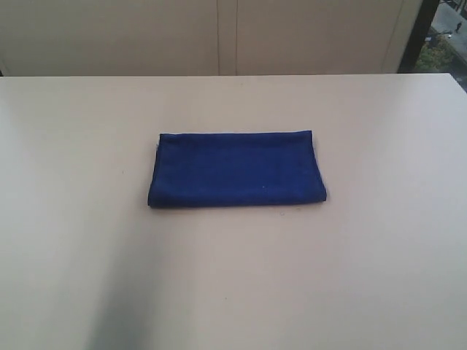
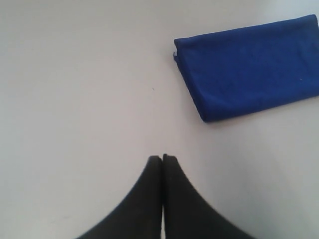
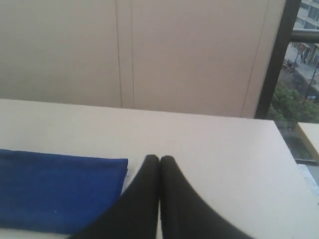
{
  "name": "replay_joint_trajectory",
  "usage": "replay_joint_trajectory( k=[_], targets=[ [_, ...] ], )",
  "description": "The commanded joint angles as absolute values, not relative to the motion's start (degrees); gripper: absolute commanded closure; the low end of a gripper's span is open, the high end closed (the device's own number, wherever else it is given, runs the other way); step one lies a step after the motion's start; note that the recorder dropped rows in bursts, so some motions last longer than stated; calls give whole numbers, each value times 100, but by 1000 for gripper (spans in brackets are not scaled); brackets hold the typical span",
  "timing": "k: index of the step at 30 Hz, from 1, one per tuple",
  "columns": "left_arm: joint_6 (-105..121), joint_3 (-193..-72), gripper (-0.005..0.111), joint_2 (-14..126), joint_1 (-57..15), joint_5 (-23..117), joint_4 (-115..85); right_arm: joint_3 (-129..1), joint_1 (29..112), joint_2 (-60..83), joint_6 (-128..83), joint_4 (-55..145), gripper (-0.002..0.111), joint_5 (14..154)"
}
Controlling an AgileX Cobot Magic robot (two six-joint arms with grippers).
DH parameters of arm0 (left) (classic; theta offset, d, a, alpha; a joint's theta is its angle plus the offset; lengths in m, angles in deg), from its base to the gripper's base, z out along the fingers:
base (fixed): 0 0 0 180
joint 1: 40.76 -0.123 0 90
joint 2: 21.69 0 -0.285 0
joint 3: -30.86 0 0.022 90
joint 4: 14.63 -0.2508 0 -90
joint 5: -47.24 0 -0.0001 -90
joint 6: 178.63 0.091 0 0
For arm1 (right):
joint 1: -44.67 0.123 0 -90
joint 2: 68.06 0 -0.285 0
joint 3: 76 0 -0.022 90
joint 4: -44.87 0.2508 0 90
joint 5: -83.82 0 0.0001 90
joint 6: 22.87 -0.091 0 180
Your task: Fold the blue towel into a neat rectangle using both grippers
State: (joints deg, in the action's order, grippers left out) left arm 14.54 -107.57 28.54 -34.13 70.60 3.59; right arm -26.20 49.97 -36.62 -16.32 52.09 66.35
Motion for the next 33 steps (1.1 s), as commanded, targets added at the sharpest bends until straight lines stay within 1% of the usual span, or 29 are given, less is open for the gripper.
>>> replay_joint_trajectory(
  k=[1, 10, 17, 33],
  targets=[
    [1487, -10725, 107, 2808, -3429, 7097, 435, -2603, 4994, -4380, -1607, 5157, 108, 6722],
    [1487, -10725, 107, 2808, -3429, 7097, 435, -2603, 5166, -5508, -1607, 5166, 108, 6722],
    [1487, -10725, 107, 2808, -3429, 7097, 435, -2603, 5265, -6021, -1607, 5171, 108, 6722],
    [1487, -10725, 107, 2808, -3429, 7089, 435, -2603, 5265, -6028, -1607, 5182, 108, 6717]
  ],
)
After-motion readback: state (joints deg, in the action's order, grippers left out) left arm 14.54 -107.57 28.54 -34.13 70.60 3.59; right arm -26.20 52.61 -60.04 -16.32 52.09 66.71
